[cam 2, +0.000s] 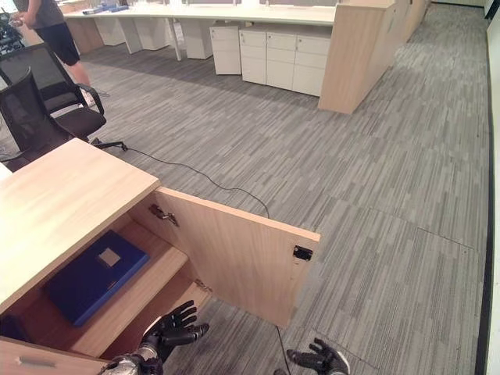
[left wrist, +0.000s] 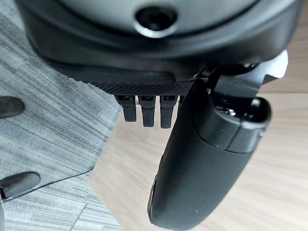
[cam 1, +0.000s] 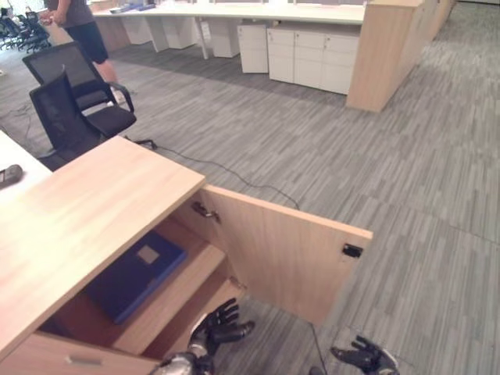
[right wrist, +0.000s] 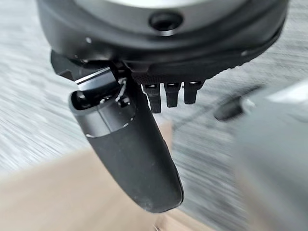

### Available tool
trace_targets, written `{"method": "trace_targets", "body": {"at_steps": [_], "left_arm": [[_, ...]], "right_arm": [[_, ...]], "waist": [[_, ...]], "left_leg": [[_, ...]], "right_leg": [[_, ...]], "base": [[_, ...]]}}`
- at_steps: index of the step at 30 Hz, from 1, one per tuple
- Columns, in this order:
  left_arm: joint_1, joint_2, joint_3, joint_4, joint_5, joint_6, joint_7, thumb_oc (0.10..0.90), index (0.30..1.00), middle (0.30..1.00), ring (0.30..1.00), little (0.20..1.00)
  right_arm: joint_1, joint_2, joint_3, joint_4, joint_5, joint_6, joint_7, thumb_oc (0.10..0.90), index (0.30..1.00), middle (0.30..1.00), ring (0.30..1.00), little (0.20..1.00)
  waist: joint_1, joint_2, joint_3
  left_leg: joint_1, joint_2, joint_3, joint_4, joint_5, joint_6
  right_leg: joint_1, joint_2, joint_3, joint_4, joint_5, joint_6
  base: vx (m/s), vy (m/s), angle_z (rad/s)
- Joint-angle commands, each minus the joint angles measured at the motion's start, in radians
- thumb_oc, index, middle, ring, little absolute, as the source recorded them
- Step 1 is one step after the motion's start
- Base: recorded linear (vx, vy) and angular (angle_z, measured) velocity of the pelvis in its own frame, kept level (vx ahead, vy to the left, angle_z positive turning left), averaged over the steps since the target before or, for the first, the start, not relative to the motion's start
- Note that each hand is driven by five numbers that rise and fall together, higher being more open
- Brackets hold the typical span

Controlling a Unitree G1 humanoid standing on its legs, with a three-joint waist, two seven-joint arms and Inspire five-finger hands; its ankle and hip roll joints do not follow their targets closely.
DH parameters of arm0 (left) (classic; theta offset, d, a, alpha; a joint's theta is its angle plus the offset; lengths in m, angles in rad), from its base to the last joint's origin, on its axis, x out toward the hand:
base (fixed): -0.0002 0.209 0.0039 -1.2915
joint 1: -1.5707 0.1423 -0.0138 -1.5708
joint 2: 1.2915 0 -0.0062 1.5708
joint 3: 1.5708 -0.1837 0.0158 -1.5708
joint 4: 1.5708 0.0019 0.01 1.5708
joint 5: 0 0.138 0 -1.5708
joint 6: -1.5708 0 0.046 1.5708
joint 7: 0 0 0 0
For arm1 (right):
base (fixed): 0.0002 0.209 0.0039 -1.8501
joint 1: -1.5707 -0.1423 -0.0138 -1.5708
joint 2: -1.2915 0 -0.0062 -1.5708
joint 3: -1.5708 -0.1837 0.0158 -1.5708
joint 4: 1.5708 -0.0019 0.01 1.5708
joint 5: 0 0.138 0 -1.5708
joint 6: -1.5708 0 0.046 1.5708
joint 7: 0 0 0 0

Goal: Put the empty folder in the office cabinet

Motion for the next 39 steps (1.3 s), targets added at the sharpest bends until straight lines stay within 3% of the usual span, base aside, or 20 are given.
{"method": "trace_targets", "body": {"at_steps": [1,6,12,19,30,39], "left_arm": [[-0.058,0.035,-0.02,0.01,0.06,-0.065,-0.029,0.8,0.9,0.9,0.9,0.9],[-0.064,0.047,-0.037,0.064,0.105,-0.065,-0.035,0.8,0.9,0.9,0.9,0.9],[-0.061,0.048,-0.048,0.102,0.125,-0.066,-0.032,0.8,0.9,0.9,0.9,0.9],[-0.055,0.041,-0.036,0.166,0.168,-0.062,-0.021,0.8,0.9,0.9,0.9,0.9],[-0.051,0.03,0.01,0.301,0.228,-0.049,0.013,0.8,0.9,0.9,0.9,0.9],[-0.048,0.024,0.021,0.3,0.22,-0.049,0.028,0.8,0.9,0.9,0.9,0.9]], "right_arm": [[-0.132,-0.103,-0.056,0.038,0.051,-0.08,-0.025,0.8,0.9,0.9,0.9,0.9],[-0.24,-0.228,-0.111,0.047,0.093,-0.101,-0.05,0.8,0.9,0.9,0.9,0.9],[-0.324,-0.272,-0.073,0.045,0.106,-0.103,-0.044,0.8,0.9,0.9,0.9,0.9],[-0.313,-0.23,0.004,-0.091,0.055,-0.1,-0.024,0.8,0.9,0.9,0.9,0.9],[-0.291,-0.093,0.129,-0.218,0.036,-0.094,0.011,0.8,0.9,0.9,0.9,0.9],[-0.296,-0.041,0.196,-0.281,0.045,-0.097,0.031,0.8,0.9,0.9,0.9,0.9]], "waist": [[0.024,-0.008,-0.037],[0.036,-0.013,-0.049],[0.053,-0.018,-0.051],[0.059,-0.022,-0.05],[0.084,-0.027,-0.056],[0.109,-0.034,-0.058]], "left_leg": [[0.035,0.047,-0.001,0.01,-0.076,-0.066],[0.045,0.051,0.001,0.005,-0.082,-0.07],[0.052,0.057,0.008,0.005,-0.081,-0.076],[0.054,0.064,0.008,0.009,-0.077,-0.079],[0.053,0.075,-0.015,0.011,-0.067,-0.087],[0.048,0.08,-0.04,0.01,-0.058,-0.093]], "right_leg": [[-0.035,-0.02,-0.051,0.115,-0.118,0.049],[-0.013,-0.023,-0.053,0.081,-0.111,0.051],[0.001,-0.023,-0.06,0.064,-0.104,0.052],[0.006,-0.018,-0.067,0.071,-0.109,0.047],[0.022,-0.011,-0.097,0.072,-0.12,0.036],[0.033,-0.007,-0.123,0.065,-0.122,0.029]], "base": [[0.0,0.0,0.0],[0.0,-0.004,0.01],[0.0,-0.005,0.0],[0.0,0.0,0.0],[0.0,-0.013,0.04],[0.0,-0.015,0.11]]}}
